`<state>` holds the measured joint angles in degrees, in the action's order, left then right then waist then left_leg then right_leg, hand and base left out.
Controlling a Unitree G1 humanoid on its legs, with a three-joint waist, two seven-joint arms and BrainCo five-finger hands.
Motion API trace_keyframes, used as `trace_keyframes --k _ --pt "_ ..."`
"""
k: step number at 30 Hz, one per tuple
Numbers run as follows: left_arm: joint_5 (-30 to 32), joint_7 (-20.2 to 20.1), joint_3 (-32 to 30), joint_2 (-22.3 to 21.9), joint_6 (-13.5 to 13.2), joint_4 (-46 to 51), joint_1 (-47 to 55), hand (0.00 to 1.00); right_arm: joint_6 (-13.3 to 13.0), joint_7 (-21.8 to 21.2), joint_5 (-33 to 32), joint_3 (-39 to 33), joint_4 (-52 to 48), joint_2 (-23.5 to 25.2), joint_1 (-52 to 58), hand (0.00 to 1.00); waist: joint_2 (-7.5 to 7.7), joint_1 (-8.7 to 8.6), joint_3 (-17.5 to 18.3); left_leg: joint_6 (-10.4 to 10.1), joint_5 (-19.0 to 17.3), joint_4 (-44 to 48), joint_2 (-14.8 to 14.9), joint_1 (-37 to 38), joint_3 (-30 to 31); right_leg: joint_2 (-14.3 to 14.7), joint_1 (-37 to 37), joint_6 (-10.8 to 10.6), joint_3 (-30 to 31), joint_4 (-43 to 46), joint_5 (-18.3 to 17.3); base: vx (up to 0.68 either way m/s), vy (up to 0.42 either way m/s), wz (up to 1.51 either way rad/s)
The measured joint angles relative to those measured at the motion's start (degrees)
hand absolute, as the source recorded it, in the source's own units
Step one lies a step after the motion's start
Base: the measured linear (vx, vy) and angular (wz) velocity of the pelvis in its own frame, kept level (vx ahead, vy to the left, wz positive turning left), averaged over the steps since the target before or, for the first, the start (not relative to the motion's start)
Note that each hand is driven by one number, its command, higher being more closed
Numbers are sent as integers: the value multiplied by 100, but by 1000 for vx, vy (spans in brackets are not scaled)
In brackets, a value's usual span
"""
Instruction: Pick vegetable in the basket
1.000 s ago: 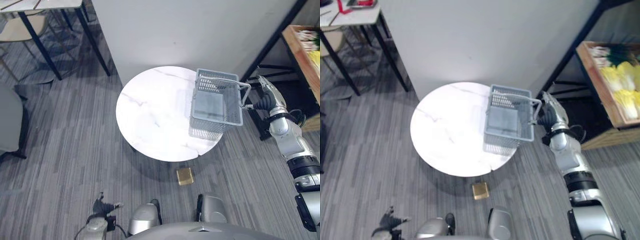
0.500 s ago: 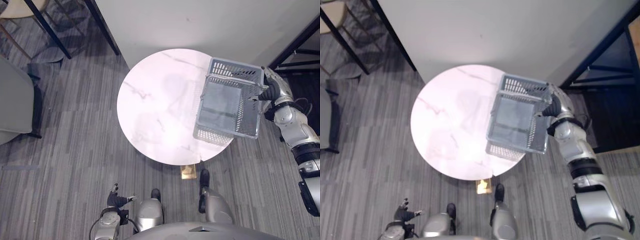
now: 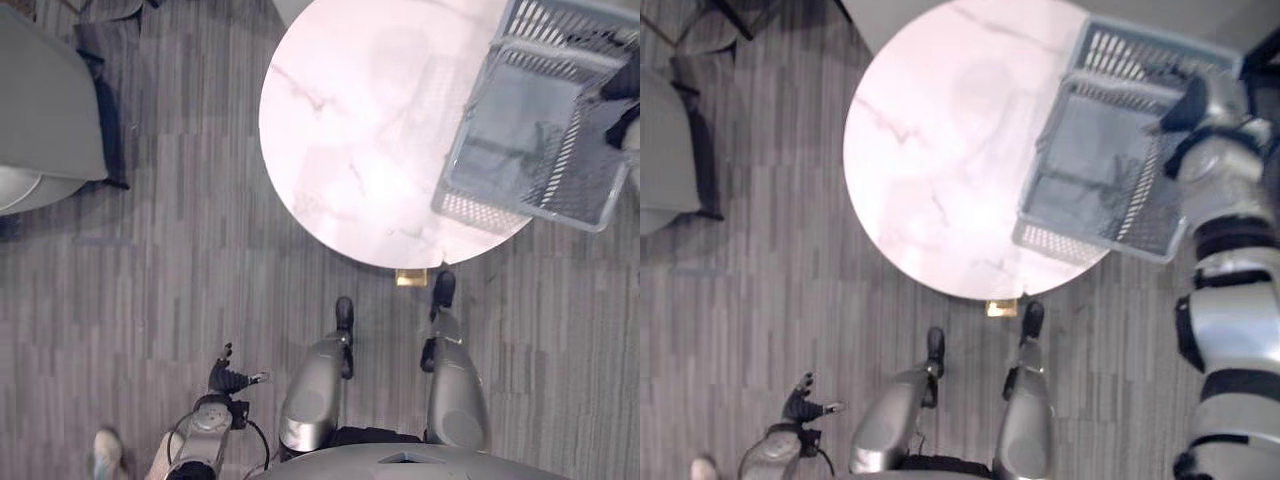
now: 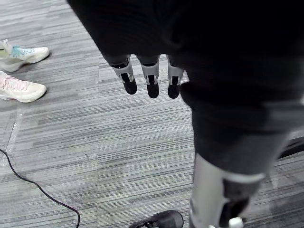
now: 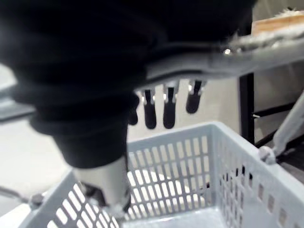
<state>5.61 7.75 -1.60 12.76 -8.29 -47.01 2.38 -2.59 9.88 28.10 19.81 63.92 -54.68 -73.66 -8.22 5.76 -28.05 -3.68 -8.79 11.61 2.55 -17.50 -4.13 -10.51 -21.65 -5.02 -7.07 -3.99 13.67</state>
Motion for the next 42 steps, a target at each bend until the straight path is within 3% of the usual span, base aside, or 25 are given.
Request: trace_keyframes --k 5,10,13,15,16,18,19,20,21,22,23,24,25,26,27,28,30,32,33,34,35,38,40,42 --pt "0 -24 62 -217 14 -24 14 0 -9 40 26 -295 -145 2 304 100 -3 29 -2 -54 -66 260 84 -141 1 78 11 52 34 -41 -53 -79 -57 1" --pt "3 -35 64 -374 37 79 103 0 12 53 -54 -1406 -1049 161 2027 100 79 -15 -17 -100 -123 204 194 440 8 180 552 41 19 -5 -154 19 -22 -5" --pt "6 -49 63 -340 65 80 138 0 115 26 -307 -2043 -1891 876 3660 100 422 -265 231 -115 -161 -1 234 910 2 213 905 3 3 92 -370 77 -1 -3" --pt "45 -159 63 -286 125 130 108 0 145 -94 -592 -2671 -2592 1541 5056 100 763 -532 501 -115 -162 -115 245 1136 -22 217 981 -1 7 254 -507 114 15 -4" --pt "58 -166 63 -274 148 131 85 0 169 -101 -664 -2833 -2732 1739 5383 100 841 -600 544 -115 -162 -152 249 1241 -59 219 1022 0 19 293 -535 98 28 -34" --pt "81 -282 62 -178 229 175 55 0 214 -79 -1088 -3324 -3194 2419 6377 100 1069 -699 690 -139 -218 -216 309 1654 -629 304 1019 4 314 518 -541 68 38 -90" --pt "82 -297 61 -141 261 204 56 0 220 -60 -1137 -3400 -3286 2537 6517 100 1100 -728 714 -106 -266 -216 362 1755 -802 325 1008 6 301 577 -539 22 16 -125" --pt "83 -328 23 -41 284 245 78 0 221 -57 -1203 -3482 -3372 2732 6808 100 1147 -807 766 -60 -359 -219 421 1970 -1169 354 996 92 88 596 -516 -9 3 -117" --pt "84 -360 -20 16 289 256 118 0 227 -56 -1223 -3547 -3370 2880 6909 100 1216 -810 832 -51 -379 -264 443 2088 -1459 382 975 389 -224 574 -547 -22 -10 -172" --pt "84 -366 -141 29 349 211 158 0 252 -52 -1237 -3613 -3355 3119 7020 100 1195 -831 913 -43 -404 -287 565 2286 -2002 207 876 864 -1239 940 -1188 11 24 -207" --pt "84 -363 -211 49 384 213 237 0 260 -40 -1382 -3646 -3314 3305 7145 100 1125 -803 995 -76 -422 -370 690 2554 -2532 -46 803 1039 -2355 1512 -1513 20 20 -222" --pt "83 -365 -245 75 390 213 305 0 270 -44 -1446 -3645 -3240 3409 7158 100 1142 -788 1011 -111 -444 -379 719 2738 -2870 -207 818 1103 -2875 1803 -1643 142 14 -246" --pt "78 -364 -318 86 410 164 461 0 285 -55 -1563 -3640 -3117 3594 7187 100 1198 -766 1125 -234 -544 -320 721 3047 -3472 -495 928 1388 -3623 2336 -1838 186 -49 -262" --pt "72 -365 -359 50 432 35 573 0 289 -57 -1650 -3634 -3023 3714 7256 100 1166 -757 1268 -361 -680 -162 758 3270 -3990 -660 973 1402 -4136 2676 -2004 263 -110 -288" --pt "65 -366 -421 1 444 -63 574 0 288 -61 -1800 -3645 -2931 3854 7315 100 1124 -788 1296 -383 -693 0 815 3420 -4419 -588 977 1576 -4328 2825 -2235 211 -125 -211" --pt "68 -367 -459 -8 442 -117 545 0 288 -63 -1852 -3663 -2896 3913 7405 100 1055 -840 1333 -386 -692 78 846 3490 -4580 -520 968 1554 -4326 2858 -2328 255 -135 -168" --pt "96 -386 -550 -227 437 -289 489 0 297 -77 -2012 -3828 -2891 4135 7802 100 853 -968 1509 -468 -588 452 1039 3708 -5092 -129 790 1447 -3737 3036 -2628 302 -137 -154" --pt "277 -430 -717 -352 472 -506 475 0 303 -86 -2040 -3953 -2891 4355 7964 100 812 -984 1593 -454 -341 1129 1263 3795 -5229 77 730 1339 -3313 3153 -2870 312 -138 -154" --pt "304 -449 -761 -412 525 -632 515 0 309 -85 -2082 -3966 -2890 4481 8042 100 787 -975 1694 -421 -13 1795 1480 3728 -5180 147 728 1359 -3197 3244 -3073 420 -154 -197" --pt "307 -471 -779 -491 552 -666 627 0 319 -81 -2131 -3954 -2875 4595 8165 100 768 -976 1738 -398 430 2619 1787 3579 -4865 384 781 1351 -2801 3174 -3029 513 -206 -269" --pt "312 -474 -951 -660 562 -736 741 0 355 -79 -2214 -3806 -2722 4659 8155 100 652 -910 1785 -140 -27 3640 1833 3047 -3751 967 889 1496 -2084 2824 -2896 509 -206 -285" --pt "264 -354 -1064 -827 538 -778 839 0 379 -120 -2211 -3518 -2302 4666 8014 100 695 -681 1750 -188 -662 3955 1029 2200 -1807 1574 1420 1458 -1010 2154 -2635 351 -108 -242" --pt "172 -232 -1121 -843 484 -752 763 0 453 -110 -2213 -3539 -2124 4605 8087 100 737 -616 1678 -62 -1015 3618 874 1429 -1070 1822 2136 1372 -146 1557 -2524 531 12 -240" --pt "161 -216 -1169 -873 468 -725 672 0 506 -56 -2223 -3703 -2112 4444 8076 100 703 -609 1609 -87 -1092 3300 708 641 -612 1842 2466 1320 373 1242 -2526 378 143 -154"
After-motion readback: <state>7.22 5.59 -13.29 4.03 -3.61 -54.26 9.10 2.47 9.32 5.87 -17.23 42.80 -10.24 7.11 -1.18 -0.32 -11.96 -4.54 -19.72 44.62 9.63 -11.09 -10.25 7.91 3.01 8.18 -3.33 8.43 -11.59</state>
